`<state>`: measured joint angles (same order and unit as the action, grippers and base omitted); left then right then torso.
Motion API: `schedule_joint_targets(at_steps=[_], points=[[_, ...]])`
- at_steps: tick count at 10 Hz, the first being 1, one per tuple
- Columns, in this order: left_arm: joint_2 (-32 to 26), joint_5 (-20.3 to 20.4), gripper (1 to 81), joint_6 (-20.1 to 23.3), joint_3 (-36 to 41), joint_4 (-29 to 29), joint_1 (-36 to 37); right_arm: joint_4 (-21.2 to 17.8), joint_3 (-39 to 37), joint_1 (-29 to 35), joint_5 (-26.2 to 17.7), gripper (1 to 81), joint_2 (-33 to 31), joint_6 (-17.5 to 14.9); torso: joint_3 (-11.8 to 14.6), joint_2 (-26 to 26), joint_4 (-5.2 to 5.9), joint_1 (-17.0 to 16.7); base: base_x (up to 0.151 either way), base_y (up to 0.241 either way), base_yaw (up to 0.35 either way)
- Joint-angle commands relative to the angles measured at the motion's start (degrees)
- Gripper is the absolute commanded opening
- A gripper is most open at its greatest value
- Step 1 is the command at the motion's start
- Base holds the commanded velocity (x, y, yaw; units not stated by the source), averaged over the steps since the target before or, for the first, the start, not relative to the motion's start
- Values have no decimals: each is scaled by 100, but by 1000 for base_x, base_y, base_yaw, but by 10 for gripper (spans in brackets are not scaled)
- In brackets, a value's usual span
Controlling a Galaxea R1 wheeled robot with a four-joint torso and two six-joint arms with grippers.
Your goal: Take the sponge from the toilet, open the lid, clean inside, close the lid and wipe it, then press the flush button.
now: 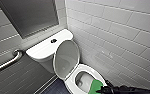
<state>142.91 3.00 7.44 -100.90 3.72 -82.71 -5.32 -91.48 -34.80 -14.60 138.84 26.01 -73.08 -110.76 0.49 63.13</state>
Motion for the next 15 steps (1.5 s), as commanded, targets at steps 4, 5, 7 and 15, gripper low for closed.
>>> schedule_joint_targets(at_steps=[4, 5, 7, 15], points=[[-52, -432, 811, 47, 167, 24, -22, 75, 1404, 144, -166, 10, -1846, 44, 0, 0, 0, 0, 0, 0, 0], [-25, -432, 811, 47, 158, 24, -30, 74, 1546, 188, -148, 10, -1971, 44, 0, 0, 0, 0, 0, 0, 0], [-8, -432, 811, 56, 150, 24, -22, 31, 1740, 538, -86, 10, -1761, 53, 0, 0, 0, 0, 0, 0, 0], [-34, -432, 811, 30, 150, 15, -4, 74, -378, 1823, -429, 10, 1386, 440, 0, -2, 0, 0, 0, 0, 0]])
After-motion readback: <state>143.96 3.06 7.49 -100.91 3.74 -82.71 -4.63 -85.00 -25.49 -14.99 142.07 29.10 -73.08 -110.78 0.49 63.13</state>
